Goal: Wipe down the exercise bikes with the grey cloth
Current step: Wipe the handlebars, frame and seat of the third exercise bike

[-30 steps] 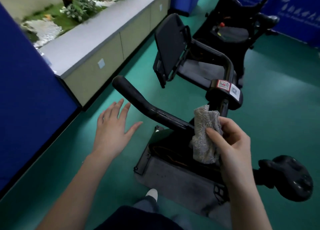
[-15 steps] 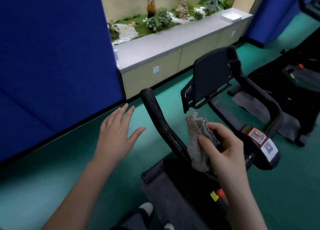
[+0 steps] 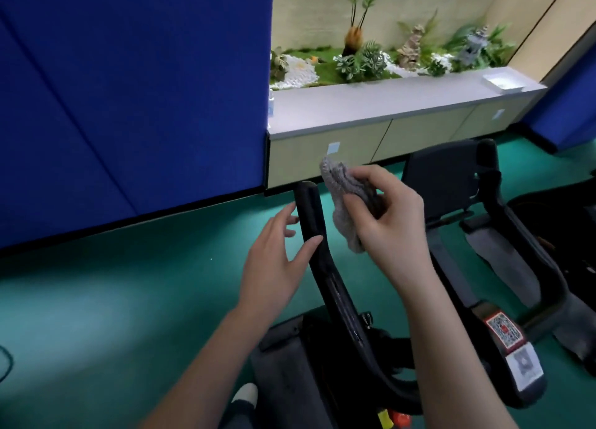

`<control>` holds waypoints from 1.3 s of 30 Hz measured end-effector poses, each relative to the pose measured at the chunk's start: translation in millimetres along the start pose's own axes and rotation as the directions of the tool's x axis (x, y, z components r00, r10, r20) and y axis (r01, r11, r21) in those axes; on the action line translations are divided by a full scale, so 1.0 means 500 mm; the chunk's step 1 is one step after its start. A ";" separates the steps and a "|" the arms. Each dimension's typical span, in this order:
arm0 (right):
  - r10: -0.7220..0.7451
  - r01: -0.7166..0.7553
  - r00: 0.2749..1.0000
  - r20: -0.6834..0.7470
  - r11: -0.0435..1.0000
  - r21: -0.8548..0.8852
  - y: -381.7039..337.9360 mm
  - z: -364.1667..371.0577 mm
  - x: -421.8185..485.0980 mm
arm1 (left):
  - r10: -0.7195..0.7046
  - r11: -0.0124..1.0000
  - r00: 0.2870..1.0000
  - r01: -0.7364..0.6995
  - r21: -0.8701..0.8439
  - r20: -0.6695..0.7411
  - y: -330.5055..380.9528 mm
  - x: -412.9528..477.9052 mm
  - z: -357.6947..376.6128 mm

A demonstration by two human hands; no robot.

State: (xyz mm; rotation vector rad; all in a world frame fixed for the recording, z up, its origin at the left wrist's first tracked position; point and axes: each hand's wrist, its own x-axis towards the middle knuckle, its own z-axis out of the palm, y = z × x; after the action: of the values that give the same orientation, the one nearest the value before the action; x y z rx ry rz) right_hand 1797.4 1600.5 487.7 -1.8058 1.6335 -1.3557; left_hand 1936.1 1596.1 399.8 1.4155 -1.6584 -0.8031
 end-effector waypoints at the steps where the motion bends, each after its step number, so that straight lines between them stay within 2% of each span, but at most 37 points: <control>1: -0.022 0.023 0.999 0.035 0.999 -0.037 -0.002 0.009 0.018 | -0.027 0.997 0.999 0.026 -0.072 -0.017 0.001 0.002 0.007; 4: -0.127 0.167 0.970 0.209 0.969 -0.184 -0.008 0.032 0.067 | -0.091 0.968 0.994 0.077 -0.239 -0.051 0.005 0.011 0.021; 7: -0.167 0.304 0.881 0.443 0.916 -0.260 -0.015 0.044 0.105 | -0.112 0.954 0.992 0.091 -0.285 -0.055 0.000 0.018 0.025; 9: -0.147 0.351 0.824 0.547 0.890 -0.290 -0.018 0.048 0.122 | -0.116 0.948 0.992 0.095 -0.305 -0.054 -0.004 0.018 0.025; 11: -0.093 0.326 0.797 0.596 0.898 -0.297 -0.019 0.050 0.139 | -0.122 0.943 0.991 0.099 -0.317 -0.054 -0.005 0.017 0.027; 14: 0.064 0.196 0.793 0.605 0.915 -0.354 -0.016 0.058 0.164 | -0.132 0.939 0.990 0.111 -0.326 -0.045 -0.004 0.016 0.028; 17: 0.169 0.106 0.785 0.596 0.911 -0.398 -0.003 0.058 0.182 | -0.142 0.929 0.989 0.121 -0.349 -0.034 -0.004 0.017 0.027; 19: 0.174 0.077 0.793 0.584 0.923 -0.378 0.002 0.052 0.179 | -0.143 0.924 0.989 0.125 -0.363 -0.024 -0.004 0.019 0.025; 21: 0.096 0.117 0.821 0.563 0.936 -0.331 -0.006 0.050 0.161 | -0.136 0.915 0.990 0.116 -0.386 -0.025 -0.003 0.019 0.024; 24: -0.072 0.254 0.839 0.539 0.928 -0.272 -0.015 0.061 0.135 | -0.128 0.899 0.991 0.105 -0.425 -0.026 -0.002 0.021 0.023; 26: -0.106 0.249 0.896 0.431 0.924 -0.291 -0.005 0.067 0.114 | -0.134 0.881 0.991 0.113 -0.460 -0.012 -0.004 0.023 0.022; 29: -0.079 0.111 0.988 0.129 0.960 -0.257 0.013 0.076 0.052 | -0.126 0.847 0.992 0.123 -0.517 0.028 -0.015 0.025 0.015; 31: -0.052 0.044 0.998 -0.030 0.973 -0.225 0.019 0.089 0.008 | -0.110 0.835 0.992 0.127 -0.535 0.063 -0.023 0.026 0.010; 33: -0.024 0.000 0.993 -0.113 0.977 -0.212 0.024 0.099 -0.020 | -0.101 0.824 0.991 0.134 -0.551 0.090 -0.029 0.027 0.006; 35: -0.002 -0.026 0.991 -0.132 0.978 -0.209 0.029 0.096 -0.041 | -0.092 0.825 0.990 0.138 -0.549 0.111 -0.031 0.029 0.002; 39: 0.094 -0.107 0.993 -0.069 0.969 -0.221 0.033 0.069 -0.075 | -0.085 0.821 0.989 0.140 -0.554 0.125 -0.036 0.032 0.000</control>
State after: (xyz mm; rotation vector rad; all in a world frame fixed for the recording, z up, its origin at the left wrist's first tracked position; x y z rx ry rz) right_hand 1821.0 1618.8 443.1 -1.7901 1.9504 -1.2320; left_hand 1944.0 1577.2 386.9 1.0658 -1.2535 -1.3209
